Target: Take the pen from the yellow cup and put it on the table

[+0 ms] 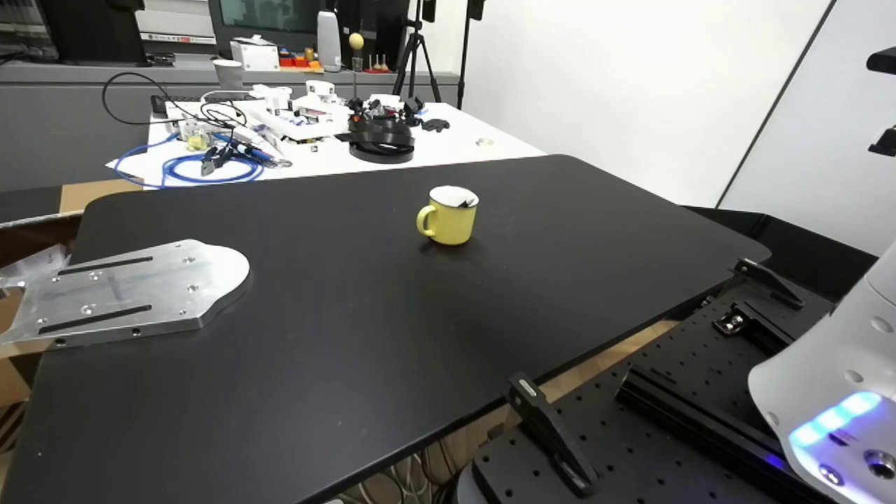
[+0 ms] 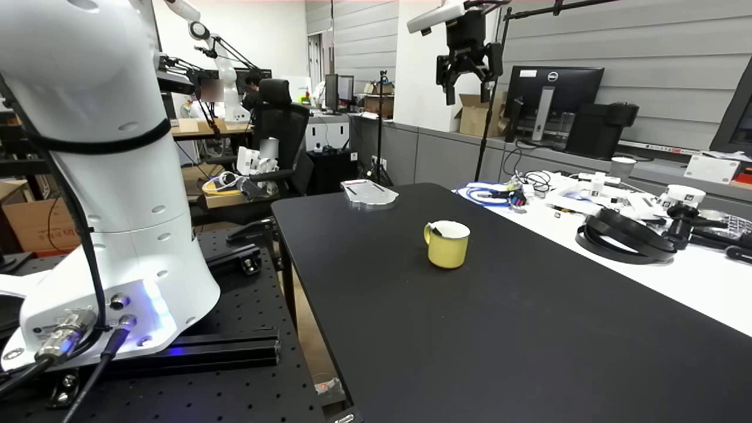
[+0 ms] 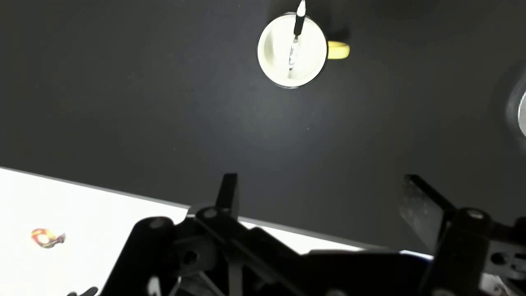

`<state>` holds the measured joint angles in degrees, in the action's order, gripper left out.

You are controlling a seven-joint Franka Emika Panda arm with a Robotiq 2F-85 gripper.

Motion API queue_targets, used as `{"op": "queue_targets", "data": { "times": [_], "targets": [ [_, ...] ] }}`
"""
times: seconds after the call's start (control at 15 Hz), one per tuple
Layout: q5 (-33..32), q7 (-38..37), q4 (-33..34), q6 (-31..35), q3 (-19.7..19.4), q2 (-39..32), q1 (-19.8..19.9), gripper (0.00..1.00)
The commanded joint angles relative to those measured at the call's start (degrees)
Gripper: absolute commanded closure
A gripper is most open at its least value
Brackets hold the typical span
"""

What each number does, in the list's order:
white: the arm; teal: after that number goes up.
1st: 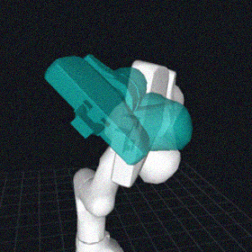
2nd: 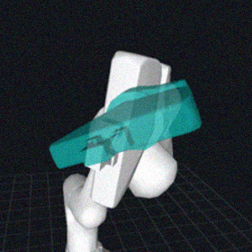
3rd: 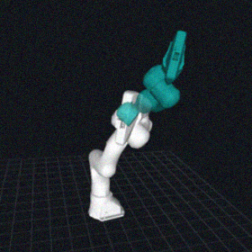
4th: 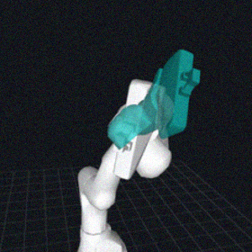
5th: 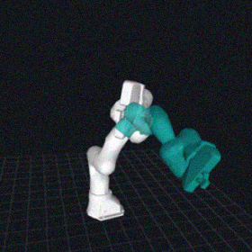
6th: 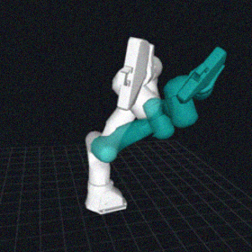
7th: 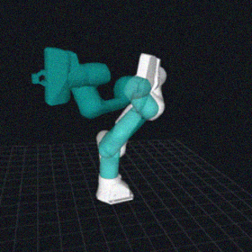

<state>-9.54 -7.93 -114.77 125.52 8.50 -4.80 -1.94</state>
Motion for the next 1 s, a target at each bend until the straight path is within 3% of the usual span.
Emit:
{"op": "queue_targets", "data": {
  "times": [0.0, 0.47, 0.67, 0.93],
  "targets": [
    [-1.7, -2.7, 14.4, -11.9, -1.4, -12.4, -3.4, 0.0],
    [0.6, -0.8, 35.0, -34.0, -5.0, -30.4, -5.5, 0.0],
    [3.4, 2.2, 42.3, -38.8, -4.9, -36.2, -4.5, 0.0],
    [7.3, 3.8, 47.0, -42.5, -4.7, -40.6, -3.7, 0.0]
  ]
}}
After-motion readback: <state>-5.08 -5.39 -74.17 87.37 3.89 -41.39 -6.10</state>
